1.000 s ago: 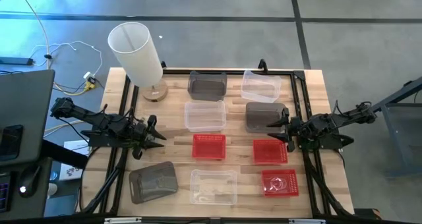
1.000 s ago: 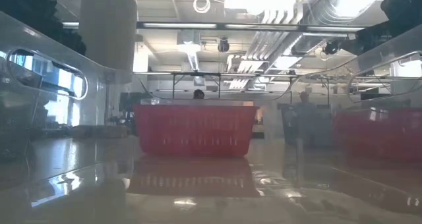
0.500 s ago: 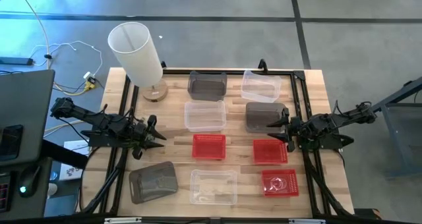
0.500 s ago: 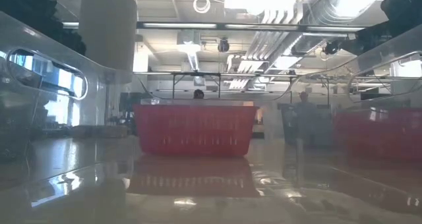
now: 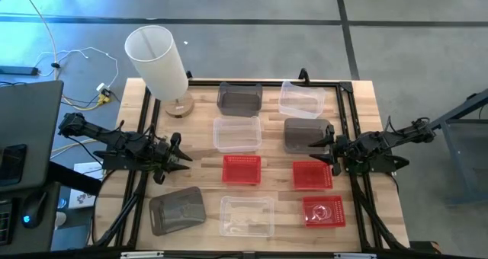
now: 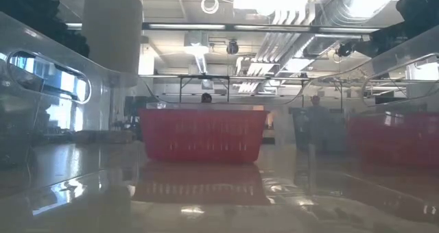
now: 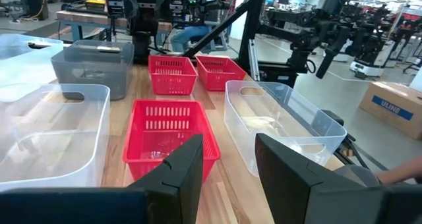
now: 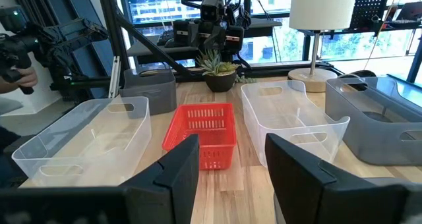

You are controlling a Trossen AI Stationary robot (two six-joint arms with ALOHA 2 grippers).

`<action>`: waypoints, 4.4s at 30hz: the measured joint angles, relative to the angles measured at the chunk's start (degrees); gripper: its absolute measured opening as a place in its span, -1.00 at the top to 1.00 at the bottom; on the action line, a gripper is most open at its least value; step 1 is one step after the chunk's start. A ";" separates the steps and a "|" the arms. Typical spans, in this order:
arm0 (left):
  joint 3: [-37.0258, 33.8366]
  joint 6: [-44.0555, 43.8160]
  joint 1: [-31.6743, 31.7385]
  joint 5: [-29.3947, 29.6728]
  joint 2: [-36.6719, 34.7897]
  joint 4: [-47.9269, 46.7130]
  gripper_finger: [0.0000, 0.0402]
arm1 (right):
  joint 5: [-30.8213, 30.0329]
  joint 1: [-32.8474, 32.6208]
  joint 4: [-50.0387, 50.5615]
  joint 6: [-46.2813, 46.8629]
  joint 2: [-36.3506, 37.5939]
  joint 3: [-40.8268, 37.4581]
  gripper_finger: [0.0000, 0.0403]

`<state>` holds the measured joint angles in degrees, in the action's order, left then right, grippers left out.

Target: Stack baskets by color

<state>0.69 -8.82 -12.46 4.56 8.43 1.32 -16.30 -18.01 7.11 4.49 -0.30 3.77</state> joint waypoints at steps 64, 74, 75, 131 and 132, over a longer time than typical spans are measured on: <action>44.60 -8.41 -0.03 9.04 32.90 -36.30 0.37 | 0.01 -0.01 -0.02 0.02 -0.02 0.00 0.20; 52.70 -14.74 -0.03 6.26 41.68 -50.24 0.37 | -0.01 0.01 -0.02 0.00 -0.02 0.00 0.20; 52.70 -16.31 -0.06 5.06 42.28 -51.35 0.37 | 0.01 0.00 -0.02 0.00 -0.02 0.00 0.20; 52.67 -63.54 -33.11 -6.19 68.47 -63.76 0.37 | 0.01 0.01 -0.02 0.00 -0.02 0.00 0.20; 52.67 -63.66 -33.36 -6.38 69.15 -64.01 0.37 | 0.01 -0.01 -0.02 0.00 -0.02 0.00 0.20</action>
<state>53.36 -72.48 -45.82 -1.83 77.58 -62.69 -16.29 -18.02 7.09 4.49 -0.32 3.77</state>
